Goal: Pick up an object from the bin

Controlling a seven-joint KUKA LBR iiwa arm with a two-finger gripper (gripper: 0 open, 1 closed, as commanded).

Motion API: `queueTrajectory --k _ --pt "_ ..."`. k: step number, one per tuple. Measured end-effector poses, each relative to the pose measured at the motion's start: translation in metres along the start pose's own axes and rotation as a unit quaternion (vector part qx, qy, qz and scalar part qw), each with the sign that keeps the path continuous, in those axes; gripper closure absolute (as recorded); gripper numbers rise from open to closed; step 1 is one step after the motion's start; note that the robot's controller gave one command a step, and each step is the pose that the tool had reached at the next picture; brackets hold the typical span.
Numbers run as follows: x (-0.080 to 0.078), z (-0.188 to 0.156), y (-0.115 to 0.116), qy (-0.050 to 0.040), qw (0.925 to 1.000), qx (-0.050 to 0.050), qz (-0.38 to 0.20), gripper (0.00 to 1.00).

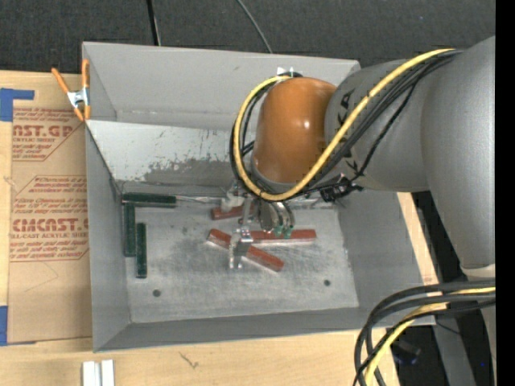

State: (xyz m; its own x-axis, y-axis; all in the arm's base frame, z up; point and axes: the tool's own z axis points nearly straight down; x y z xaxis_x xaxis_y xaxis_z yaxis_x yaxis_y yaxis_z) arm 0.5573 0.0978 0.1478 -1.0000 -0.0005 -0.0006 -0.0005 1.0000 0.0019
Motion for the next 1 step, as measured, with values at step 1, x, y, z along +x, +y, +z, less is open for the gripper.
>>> queueTrajectory --k 1 --pt "0.0 0.0 0.0 0.0 1.0 0.0 0.0 0.0"
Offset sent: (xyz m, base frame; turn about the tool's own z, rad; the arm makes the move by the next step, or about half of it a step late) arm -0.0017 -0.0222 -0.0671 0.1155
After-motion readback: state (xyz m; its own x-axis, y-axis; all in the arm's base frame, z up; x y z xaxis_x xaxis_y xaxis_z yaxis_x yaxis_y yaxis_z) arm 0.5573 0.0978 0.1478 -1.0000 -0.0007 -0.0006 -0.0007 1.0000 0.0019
